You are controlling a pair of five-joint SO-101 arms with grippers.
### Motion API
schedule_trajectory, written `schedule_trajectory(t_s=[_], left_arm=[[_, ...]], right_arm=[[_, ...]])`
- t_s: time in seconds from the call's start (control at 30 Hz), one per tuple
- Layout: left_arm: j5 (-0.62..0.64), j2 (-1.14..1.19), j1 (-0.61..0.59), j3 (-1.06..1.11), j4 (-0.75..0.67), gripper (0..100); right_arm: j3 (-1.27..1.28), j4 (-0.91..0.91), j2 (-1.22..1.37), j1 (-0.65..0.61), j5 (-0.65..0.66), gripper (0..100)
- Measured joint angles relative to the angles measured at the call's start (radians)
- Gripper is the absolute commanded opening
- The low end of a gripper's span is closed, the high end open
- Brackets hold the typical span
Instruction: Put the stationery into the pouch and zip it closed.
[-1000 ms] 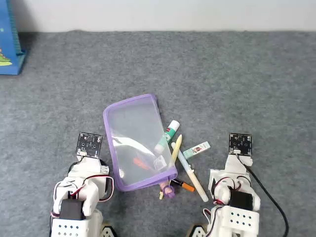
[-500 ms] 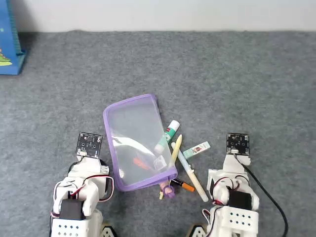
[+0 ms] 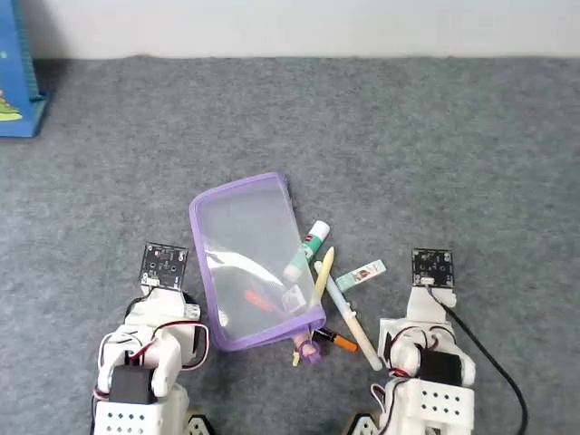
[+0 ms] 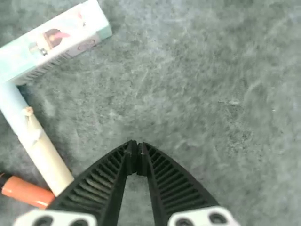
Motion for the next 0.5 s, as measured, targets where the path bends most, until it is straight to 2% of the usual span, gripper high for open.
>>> schedule_trajectory(t_s=[0.17,0.4,0.5], left_arm=[[0.000,0.000,0.000,0.000,0.000,1],[0.000,0.000,0.000,0.000,0.000,1],[0.000,0.000,0.000,0.000,0.000,1]], right_arm=[[-0.100,0.026,0.000,0.012,0.000,0.8],[-0.410,0.292,-0.002,-0.094,-0.011,0.9],[-0.554,0.376,0.097,-0.192,-0.021,1.1]])
